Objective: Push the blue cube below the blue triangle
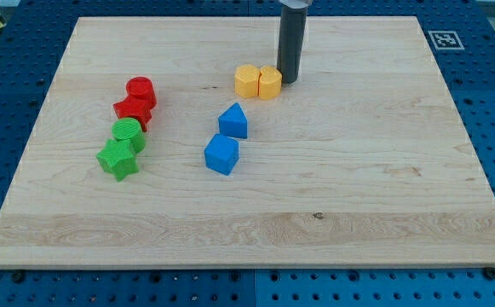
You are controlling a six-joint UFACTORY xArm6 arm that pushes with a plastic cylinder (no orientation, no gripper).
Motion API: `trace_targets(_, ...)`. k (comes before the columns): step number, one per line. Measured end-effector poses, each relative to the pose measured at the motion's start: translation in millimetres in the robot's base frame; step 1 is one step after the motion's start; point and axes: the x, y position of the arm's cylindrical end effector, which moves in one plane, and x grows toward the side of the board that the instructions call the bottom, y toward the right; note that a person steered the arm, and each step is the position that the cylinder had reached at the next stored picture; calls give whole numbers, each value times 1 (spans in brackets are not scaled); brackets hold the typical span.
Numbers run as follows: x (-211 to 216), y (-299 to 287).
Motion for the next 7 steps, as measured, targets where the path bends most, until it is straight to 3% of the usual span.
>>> trace_targets(2,4,29)
trace_targets(3,32,40)
trace_targets(5,135,22)
trace_targets(7,221,-47)
